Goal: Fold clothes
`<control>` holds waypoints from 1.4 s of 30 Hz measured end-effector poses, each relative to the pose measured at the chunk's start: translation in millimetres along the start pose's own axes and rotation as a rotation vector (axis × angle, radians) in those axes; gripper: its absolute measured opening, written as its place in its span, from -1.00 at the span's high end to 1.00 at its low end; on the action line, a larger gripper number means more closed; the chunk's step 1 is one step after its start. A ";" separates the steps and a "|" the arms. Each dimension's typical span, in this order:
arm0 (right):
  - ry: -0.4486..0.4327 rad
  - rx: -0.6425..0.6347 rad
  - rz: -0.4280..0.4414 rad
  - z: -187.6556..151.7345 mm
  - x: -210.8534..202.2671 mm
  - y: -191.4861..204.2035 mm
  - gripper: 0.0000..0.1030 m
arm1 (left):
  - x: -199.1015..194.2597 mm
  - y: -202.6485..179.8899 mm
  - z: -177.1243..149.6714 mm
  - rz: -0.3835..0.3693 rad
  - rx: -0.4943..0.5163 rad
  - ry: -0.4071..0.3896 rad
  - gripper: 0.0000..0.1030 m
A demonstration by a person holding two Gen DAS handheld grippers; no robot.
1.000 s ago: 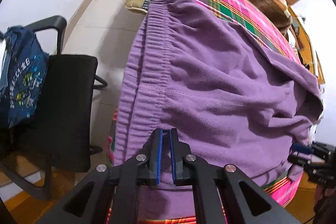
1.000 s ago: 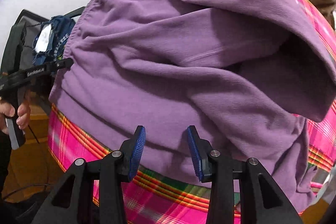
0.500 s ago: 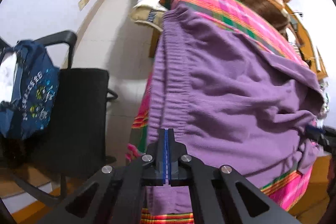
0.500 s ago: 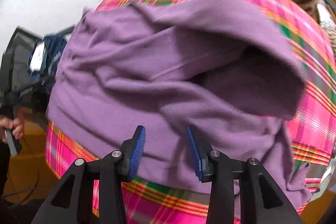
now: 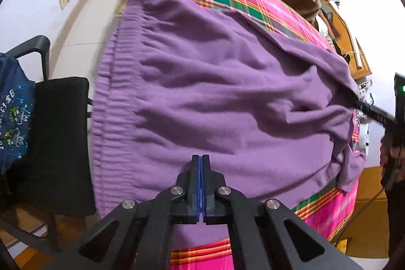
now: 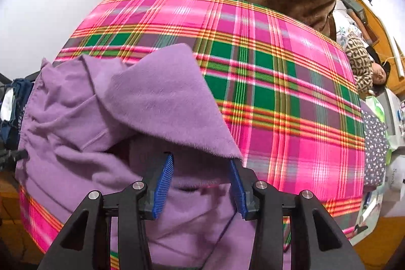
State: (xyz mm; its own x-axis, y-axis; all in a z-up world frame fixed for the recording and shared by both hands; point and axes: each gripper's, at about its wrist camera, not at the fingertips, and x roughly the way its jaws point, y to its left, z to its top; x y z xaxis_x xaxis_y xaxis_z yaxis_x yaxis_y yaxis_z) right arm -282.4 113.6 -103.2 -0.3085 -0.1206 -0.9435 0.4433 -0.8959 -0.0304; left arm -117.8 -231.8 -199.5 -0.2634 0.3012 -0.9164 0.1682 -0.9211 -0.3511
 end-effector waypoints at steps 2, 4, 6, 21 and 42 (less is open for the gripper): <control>-0.029 0.041 0.029 4.5 -6.1 -10.9 0.13 | 2.4 -3.2 -2.6 -0.007 0.001 0.009 1.00; -0.040 0.061 0.032 9.3 -5.9 -17.5 0.13 | 4.6 -5.3 -4.5 -0.012 0.001 0.018 1.00; -0.038 0.069 0.011 14.7 -4.0 -20.4 0.13 | 6.0 -7.1 -5.6 -0.017 0.001 0.023 1.00; 0.006 0.162 0.091 4.6 18.6 -46.3 0.11 | 13.1 -22.1 -12.6 -0.053 0.002 0.040 1.00; -0.217 -0.139 -0.205 175.2 -42.0 -28.6 0.40 | 8.6 -17.8 -30.5 -0.058 -0.039 0.030 1.00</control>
State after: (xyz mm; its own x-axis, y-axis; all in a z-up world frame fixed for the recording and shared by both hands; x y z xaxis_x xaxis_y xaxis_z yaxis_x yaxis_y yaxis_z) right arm -429.6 69.4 -4.9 -0.5690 -0.0456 -0.8211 0.4596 -0.8456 -0.2716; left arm -94.1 -205.2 -207.0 -0.2454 0.3615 -0.8995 0.1906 -0.8918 -0.4104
